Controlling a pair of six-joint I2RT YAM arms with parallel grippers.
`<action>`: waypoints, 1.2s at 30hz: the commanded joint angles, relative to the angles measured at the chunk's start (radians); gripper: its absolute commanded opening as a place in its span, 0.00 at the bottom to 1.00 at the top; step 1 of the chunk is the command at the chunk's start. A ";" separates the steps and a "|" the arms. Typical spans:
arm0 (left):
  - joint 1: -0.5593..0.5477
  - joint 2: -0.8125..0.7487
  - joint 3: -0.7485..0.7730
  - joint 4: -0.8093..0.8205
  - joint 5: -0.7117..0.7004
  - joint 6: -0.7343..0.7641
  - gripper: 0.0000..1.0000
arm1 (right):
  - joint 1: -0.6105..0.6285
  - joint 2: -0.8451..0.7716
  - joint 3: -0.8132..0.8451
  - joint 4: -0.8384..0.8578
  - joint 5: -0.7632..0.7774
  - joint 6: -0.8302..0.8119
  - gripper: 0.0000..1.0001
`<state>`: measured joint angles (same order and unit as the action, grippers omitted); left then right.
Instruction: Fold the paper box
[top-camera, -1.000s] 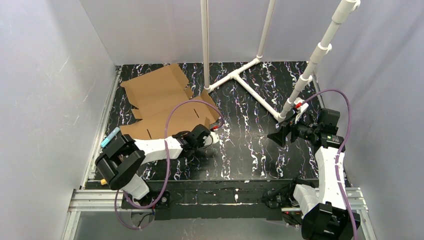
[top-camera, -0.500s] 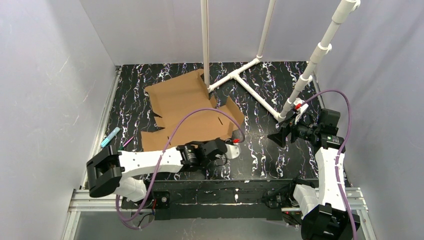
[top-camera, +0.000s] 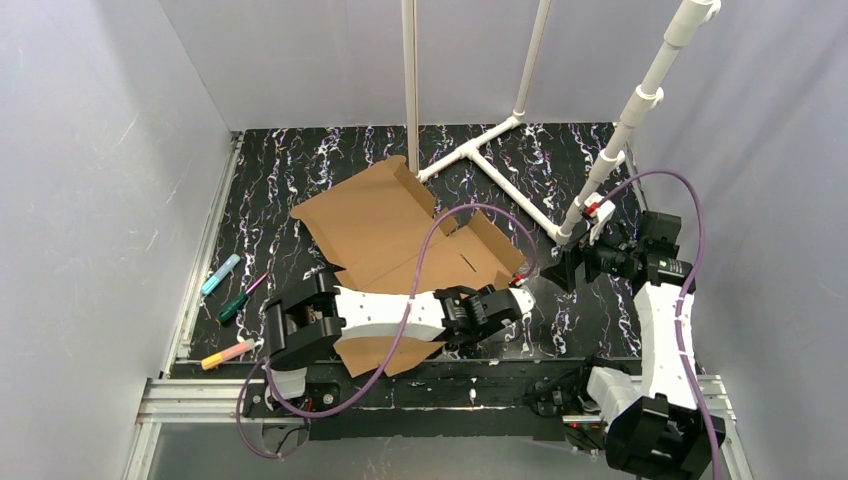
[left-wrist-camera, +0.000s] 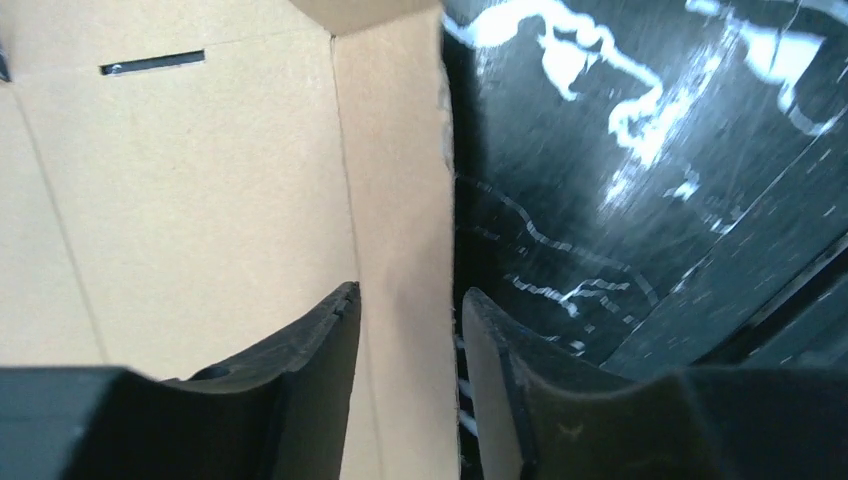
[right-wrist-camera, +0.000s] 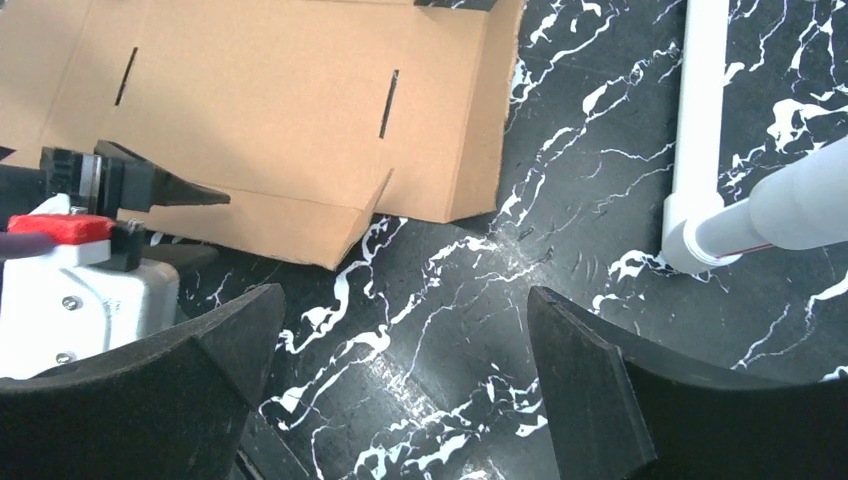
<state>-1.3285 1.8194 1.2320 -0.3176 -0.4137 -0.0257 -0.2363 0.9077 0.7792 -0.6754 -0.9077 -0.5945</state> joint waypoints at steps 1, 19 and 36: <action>-0.002 0.014 0.114 -0.067 0.017 -0.165 0.44 | -0.003 0.060 0.110 -0.146 0.037 -0.152 1.00; 0.293 -0.519 -0.552 0.280 0.473 -0.589 0.04 | 0.538 0.291 0.008 0.096 0.590 -0.205 0.17; 0.324 -0.317 -0.539 0.378 0.558 -0.596 0.00 | 0.789 0.437 -0.034 0.109 0.499 -0.266 0.11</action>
<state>-1.0119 1.4601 0.6872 0.0299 0.1017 -0.6090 0.4915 1.3117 0.7593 -0.5755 -0.3965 -0.8421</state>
